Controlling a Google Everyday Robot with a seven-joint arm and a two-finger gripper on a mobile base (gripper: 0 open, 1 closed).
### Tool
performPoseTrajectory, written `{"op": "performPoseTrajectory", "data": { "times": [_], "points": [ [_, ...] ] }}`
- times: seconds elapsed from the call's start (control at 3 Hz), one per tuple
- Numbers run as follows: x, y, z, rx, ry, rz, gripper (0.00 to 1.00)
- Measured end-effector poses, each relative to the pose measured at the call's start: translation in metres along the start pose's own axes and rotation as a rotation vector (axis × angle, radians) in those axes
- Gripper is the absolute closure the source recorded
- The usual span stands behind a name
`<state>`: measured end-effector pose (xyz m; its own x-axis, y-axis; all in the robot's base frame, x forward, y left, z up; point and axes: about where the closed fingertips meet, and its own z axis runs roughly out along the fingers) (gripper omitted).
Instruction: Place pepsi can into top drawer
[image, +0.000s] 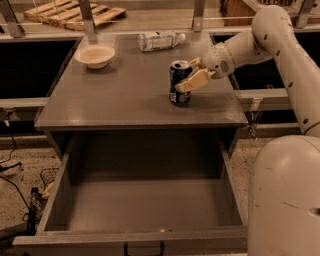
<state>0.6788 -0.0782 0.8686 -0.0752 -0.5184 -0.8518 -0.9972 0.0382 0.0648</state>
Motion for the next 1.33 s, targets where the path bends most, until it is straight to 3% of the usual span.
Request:
{"op": "performPoseTrajectory", "data": {
  "times": [0.33, 1.0, 1.33],
  "points": [
    [0.0, 0.0, 0.0, 0.0, 0.0, 0.0, 0.95],
    [0.0, 0.0, 0.0, 0.0, 0.0, 0.0, 1.0],
    [-0.019, 0.007, -0.004, 0.008, 0.012, -0.037, 1.0]
  ]
}}
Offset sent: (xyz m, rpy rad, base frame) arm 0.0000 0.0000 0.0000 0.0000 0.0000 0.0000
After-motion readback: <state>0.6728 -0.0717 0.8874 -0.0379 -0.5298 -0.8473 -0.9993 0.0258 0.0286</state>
